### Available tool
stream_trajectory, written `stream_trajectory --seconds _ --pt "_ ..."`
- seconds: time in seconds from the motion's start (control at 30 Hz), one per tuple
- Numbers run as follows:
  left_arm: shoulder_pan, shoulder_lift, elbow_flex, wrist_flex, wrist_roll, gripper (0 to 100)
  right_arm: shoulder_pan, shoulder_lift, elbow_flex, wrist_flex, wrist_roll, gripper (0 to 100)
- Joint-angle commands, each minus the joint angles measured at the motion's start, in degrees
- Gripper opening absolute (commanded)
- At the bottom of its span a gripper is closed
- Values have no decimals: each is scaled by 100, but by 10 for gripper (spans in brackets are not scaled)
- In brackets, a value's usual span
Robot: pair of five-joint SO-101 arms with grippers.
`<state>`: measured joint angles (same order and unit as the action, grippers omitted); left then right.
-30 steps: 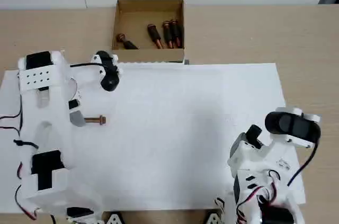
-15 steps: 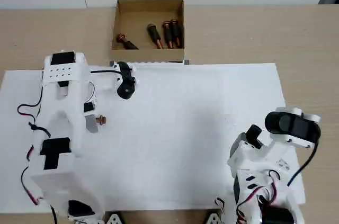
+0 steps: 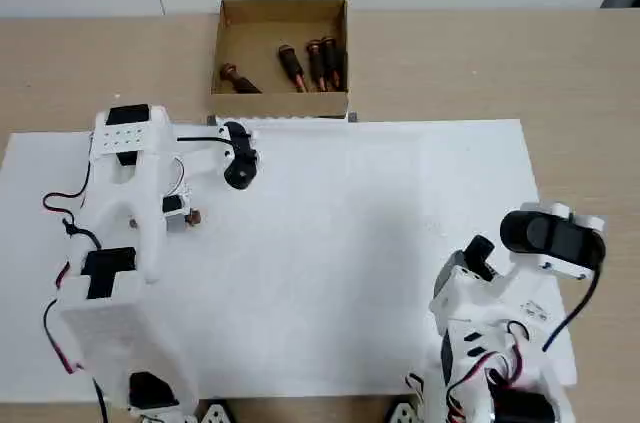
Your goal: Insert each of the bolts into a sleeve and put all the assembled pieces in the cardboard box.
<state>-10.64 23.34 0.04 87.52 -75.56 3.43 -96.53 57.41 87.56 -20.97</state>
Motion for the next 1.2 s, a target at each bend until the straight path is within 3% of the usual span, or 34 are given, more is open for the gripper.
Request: stream_trajectory --seconds 0.0,0.13,0.27,0.47,0.53,0.87,1.07,1.17 --pt "35 35 -207 -97 -624 86 57 31 -53 -119 53 2" --pt "97 26 -207 -53 -624 81 57 31 -53 -119 53 2" --pt "202 -18 -224 132 -615 2 57 31 -62 -136 53 2" --pt "457 -18 -804 1284 -598 5 22 -4 -79 -145 70 2" --pt "554 -35 -936 1275 -492 5 13 -4 -167 -145 220 2" --pt "1222 -1653 -1077 1275 1248 5 4 31 -800 -92 1020 2" --pt "1591 -2725 -1112 1284 3446 5 -233 31 -1380 374 1723 2" --pt "1802 -3367 -1086 1284 3947 5 -558 -13 -1635 444 1934 2"
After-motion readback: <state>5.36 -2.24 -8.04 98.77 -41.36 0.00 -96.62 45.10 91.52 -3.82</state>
